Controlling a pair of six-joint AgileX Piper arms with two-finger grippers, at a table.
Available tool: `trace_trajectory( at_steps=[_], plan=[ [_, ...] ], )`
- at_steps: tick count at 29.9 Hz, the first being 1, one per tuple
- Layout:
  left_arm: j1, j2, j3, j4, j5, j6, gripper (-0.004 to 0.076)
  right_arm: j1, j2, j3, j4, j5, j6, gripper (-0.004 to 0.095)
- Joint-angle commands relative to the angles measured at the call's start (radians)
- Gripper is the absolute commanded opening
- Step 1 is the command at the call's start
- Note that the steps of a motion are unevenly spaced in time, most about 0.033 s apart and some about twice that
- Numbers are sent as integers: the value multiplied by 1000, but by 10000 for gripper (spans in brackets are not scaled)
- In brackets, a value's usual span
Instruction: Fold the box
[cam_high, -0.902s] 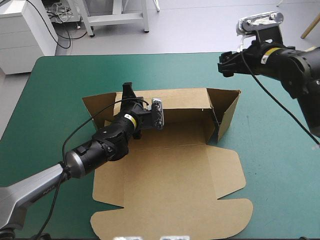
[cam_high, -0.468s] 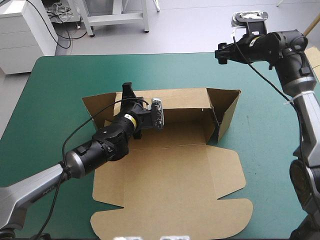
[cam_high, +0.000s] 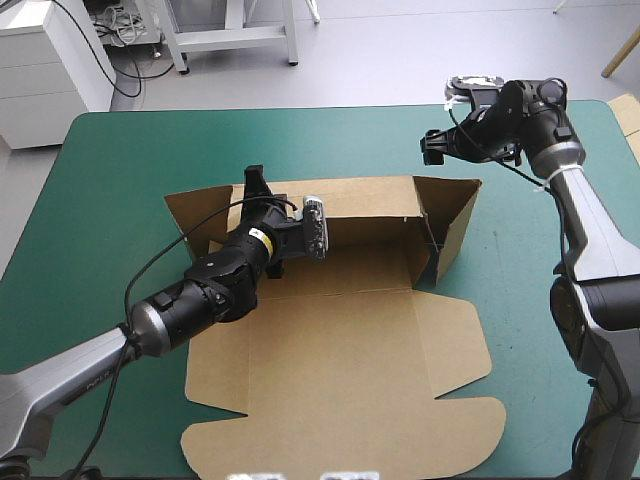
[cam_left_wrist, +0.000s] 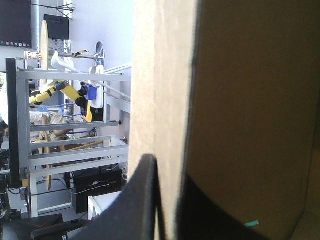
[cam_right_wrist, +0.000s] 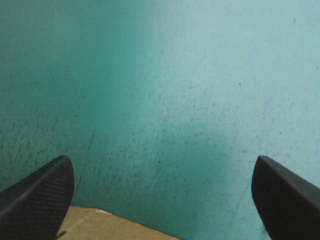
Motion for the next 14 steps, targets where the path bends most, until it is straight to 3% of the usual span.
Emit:
trace_trajectory(
  at_steps=[1,14],
  plan=[
    [-6,0,8,-95,41,-18,-8,-10,-59,-34,12,26,-23,885],
    [-6,0,8,-95,56,-18,-8,-11,-104,-33,59,60,-21,885]
  ],
)
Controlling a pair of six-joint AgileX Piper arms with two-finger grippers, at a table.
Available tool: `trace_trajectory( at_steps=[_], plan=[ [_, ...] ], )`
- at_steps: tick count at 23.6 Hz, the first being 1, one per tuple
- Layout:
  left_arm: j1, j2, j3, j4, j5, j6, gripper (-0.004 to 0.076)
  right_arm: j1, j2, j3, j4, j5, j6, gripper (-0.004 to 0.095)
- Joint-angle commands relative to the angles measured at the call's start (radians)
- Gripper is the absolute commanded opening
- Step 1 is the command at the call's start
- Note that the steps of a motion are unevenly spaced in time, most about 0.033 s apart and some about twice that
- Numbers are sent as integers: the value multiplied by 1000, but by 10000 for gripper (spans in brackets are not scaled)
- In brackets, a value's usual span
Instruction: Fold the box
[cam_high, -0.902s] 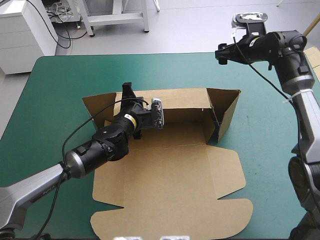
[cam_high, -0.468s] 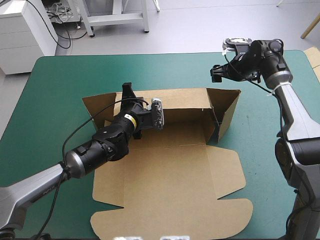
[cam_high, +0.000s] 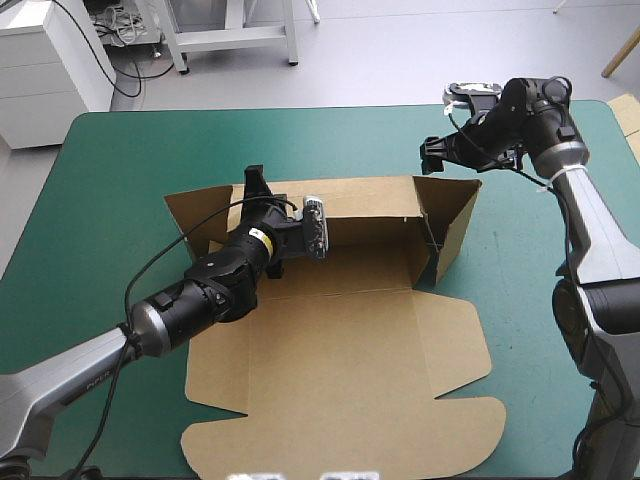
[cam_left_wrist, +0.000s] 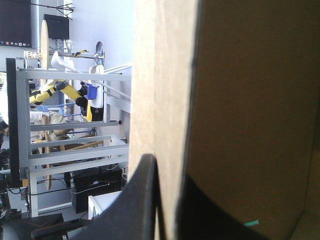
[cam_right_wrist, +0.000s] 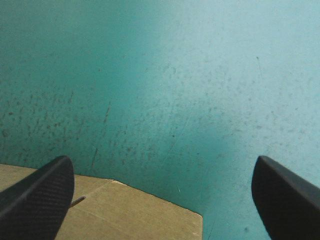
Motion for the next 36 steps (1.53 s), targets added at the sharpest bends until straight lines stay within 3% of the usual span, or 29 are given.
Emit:
trace_trajectory(
  at_steps=[1,10,14,17,21,24,36],
  plan=[
    [-6,0,8,-95,59,-18,-8,-10,-104,-20,16,-24,-1,885],
    [-6,0,8,-95,70,-59,-8,-10,-286,316,24,-64,-37,885],
    [-6,0,8,-95,70,-59,-8,-10,-427,577,84,-289,-122,885],
    [-6,0,8,-95,71,-59,-8,-10,-545,799,192,-489,-284,885],
    [-6,2,8,-99,71,-55,-8,-10,-618,947,337,-625,-501,885],
    [-6,13,8,-99,71,-32,-8,-10,-639,1008,407,-637,-612,885],
    [-6,22,8,-104,69,-29,-8,13,-637,1044,421,-597,-675,856]
  ],
)
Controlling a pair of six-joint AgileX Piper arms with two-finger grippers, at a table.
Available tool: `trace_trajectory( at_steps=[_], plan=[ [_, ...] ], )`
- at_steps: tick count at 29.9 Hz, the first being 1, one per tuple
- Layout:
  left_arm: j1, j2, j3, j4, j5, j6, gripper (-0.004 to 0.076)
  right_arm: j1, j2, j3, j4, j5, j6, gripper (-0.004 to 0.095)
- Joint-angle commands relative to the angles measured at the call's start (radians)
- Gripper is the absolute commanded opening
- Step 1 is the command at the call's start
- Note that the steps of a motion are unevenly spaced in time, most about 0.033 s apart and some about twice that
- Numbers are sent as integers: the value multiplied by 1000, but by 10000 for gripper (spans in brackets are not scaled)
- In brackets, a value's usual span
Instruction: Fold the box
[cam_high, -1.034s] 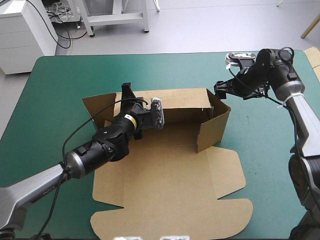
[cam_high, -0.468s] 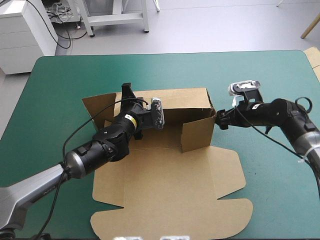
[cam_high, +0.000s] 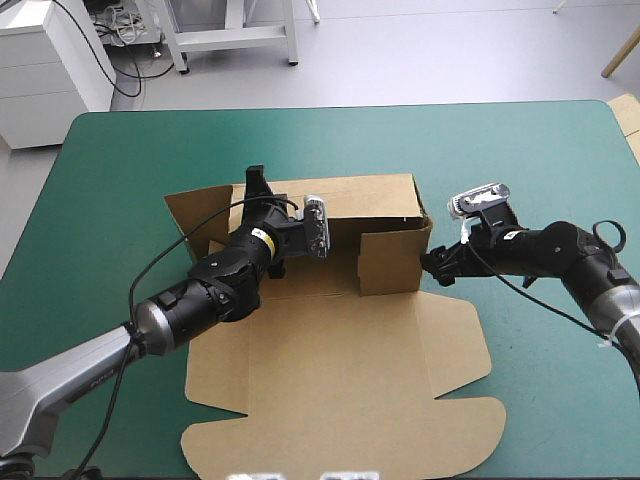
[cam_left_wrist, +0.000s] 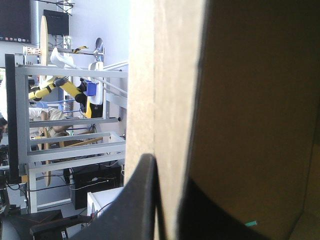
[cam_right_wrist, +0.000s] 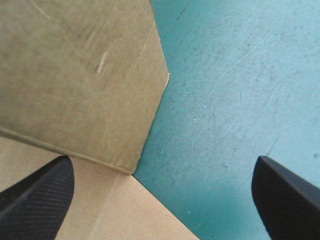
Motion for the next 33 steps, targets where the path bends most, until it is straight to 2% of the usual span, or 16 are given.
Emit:
trace_trajectory(
  at_steps=[1,6,14,16,18,25,30,33],
  plan=[
    [-1,5,10,-112,55,-8,-8,19,-33,-21,36,-26,-20,841],
    [-1,5,10,-112,46,-8,-8,74,-33,-21,48,-86,-40,791],
    [-1,5,10,-112,41,-8,-8,212,12,-21,48,-236,-44,784],
    [-1,5,10,-112,53,-8,-8,225,23,-21,48,-268,-42,751],
    [-1,5,10,-114,61,-8,-8,227,28,-21,48,-291,-40,665],
    [-1,5,10,-162,26,-8,-8,227,28,-23,51,-267,-38,221],
    [-1,5,10,-206,6,-6,-8,227,28,-23,53,-227,-33,32],
    [-1,5,10,-206,6,-34,-7,227,28,-23,59,-213,-30,-20]
  ],
)
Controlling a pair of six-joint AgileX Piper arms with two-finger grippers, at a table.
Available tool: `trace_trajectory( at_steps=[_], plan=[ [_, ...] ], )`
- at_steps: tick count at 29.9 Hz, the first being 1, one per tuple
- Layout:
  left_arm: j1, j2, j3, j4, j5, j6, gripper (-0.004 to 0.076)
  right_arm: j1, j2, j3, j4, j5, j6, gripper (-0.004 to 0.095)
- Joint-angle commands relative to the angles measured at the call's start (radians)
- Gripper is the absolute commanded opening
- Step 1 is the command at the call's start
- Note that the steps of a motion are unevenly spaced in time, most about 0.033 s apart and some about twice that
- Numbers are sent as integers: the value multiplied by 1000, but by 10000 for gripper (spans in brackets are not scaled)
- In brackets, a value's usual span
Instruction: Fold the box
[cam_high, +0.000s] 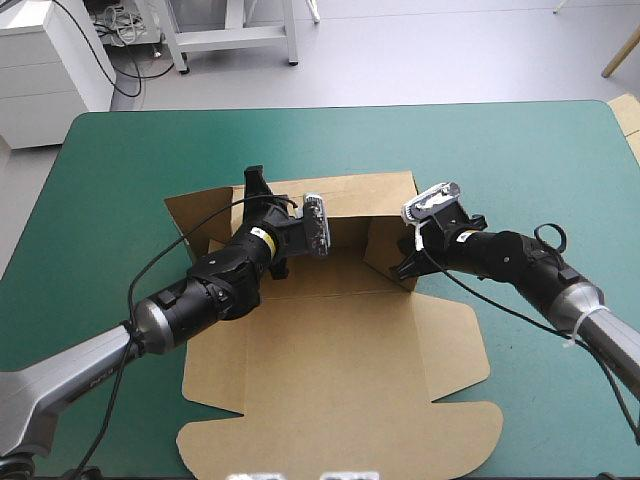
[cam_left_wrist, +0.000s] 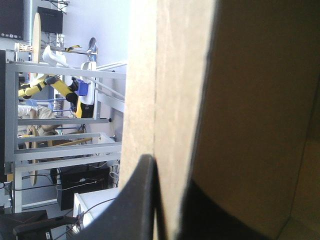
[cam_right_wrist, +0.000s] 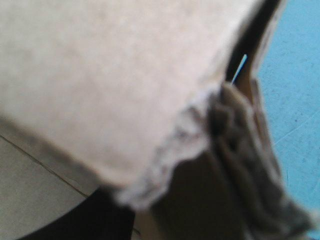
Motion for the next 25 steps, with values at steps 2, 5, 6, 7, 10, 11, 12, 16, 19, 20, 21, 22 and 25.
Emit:
trace_trajectory(
  at_steps=[2,5,6,7,10,11,12,16,19,20,21,22,25],
  plan=[
    [-2,3,15,-154,19,-36,-7,2,-30,-24,48,35,7,-20],
    [-2,3,15,-154,21,-36,-7,2,-30,-24,40,35,-2,-21],
    [-2,3,15,-154,21,-36,-7,2,-30,-24,39,35,-2,-21],
    [-2,3,15,-154,21,-36,-8,2,-30,-24,38,35,-10,-20],
    [-2,3,15,-154,22,-36,-7,2,-30,-24,31,35,-43,-20],
    [-2,3,15,-154,22,-36,-7,2,-30,-24,26,35,-46,-20],
    [-2,3,15,-154,23,-36,-7,2,-30,-24,17,35,-46,-20],
    [-2,3,15,-154,25,-36,-8,2,-30,-24,15,58,-44,-17],
    [-2,3,15,-154,34,-36,-8,2,-30,-24,0,87,-44,71],
    [-2,3,15,-154,36,-36,-8,2,-30,-26,-10,103,-44,145],
    [-2,3,15,-150,39,-36,-8,2,-30,-26,-17,117,-44,242],
    [-2,3,15,-147,43,-36,-8,2,-30,-26,-19,135,-54,357],
    [-2,3,15,-147,46,-36,-8,2,-32,-26,-19,162,-78,670]
  ],
)
